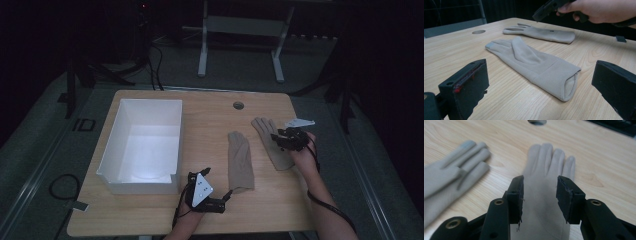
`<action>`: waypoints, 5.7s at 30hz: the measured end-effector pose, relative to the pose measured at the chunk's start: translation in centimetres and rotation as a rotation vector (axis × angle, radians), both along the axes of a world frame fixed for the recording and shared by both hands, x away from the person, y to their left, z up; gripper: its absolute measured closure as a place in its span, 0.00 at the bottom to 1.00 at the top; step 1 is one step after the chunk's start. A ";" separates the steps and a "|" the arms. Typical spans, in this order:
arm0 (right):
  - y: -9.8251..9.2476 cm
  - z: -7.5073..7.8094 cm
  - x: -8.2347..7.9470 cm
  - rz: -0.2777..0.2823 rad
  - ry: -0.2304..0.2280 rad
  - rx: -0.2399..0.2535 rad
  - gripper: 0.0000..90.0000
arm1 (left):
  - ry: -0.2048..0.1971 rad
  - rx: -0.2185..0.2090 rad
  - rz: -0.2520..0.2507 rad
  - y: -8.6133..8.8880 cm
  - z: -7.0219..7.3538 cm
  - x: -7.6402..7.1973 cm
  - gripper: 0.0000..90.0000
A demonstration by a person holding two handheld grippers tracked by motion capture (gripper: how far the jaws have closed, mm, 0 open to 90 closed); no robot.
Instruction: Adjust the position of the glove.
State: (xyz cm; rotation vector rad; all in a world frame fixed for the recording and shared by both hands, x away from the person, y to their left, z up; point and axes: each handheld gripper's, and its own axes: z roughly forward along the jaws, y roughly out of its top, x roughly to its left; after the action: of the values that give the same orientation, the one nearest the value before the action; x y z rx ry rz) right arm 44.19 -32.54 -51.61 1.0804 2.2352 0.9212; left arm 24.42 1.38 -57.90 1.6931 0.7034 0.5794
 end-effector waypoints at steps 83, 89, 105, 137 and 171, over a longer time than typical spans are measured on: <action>-5.2 -2.6 -9.7 -0.134 0.064 0.042 0.70 | -0.008 0.006 -0.002 -0.1 0.0 -0.1 0.01; -4.7 -3.9 -9.8 -0.128 0.063 0.031 0.77 | -0.009 0.007 -0.003 -0.1 0.0 -0.1 0.01; -3.6 -0.6 -10.8 -0.243 0.025 0.110 0.93 | -0.007 0.007 -0.002 -0.1 0.0 -0.1 0.01; 11.6 4.0 -9.8 -0.131 -0.038 0.256 0.93 | -0.004 0.001 -0.011 0.0 0.0 -0.1 0.01; 10.7 -1.1 -9.8 -0.147 0.033 0.203 0.62 | -0.016 -0.009 -0.032 -0.4 0.0 -0.2 0.01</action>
State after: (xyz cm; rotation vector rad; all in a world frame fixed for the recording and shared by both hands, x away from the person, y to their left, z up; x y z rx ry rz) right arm 34.35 -21.89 -52.67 1.3392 2.0895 1.0905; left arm 24.17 0.93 -57.91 1.6866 0.6654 0.5662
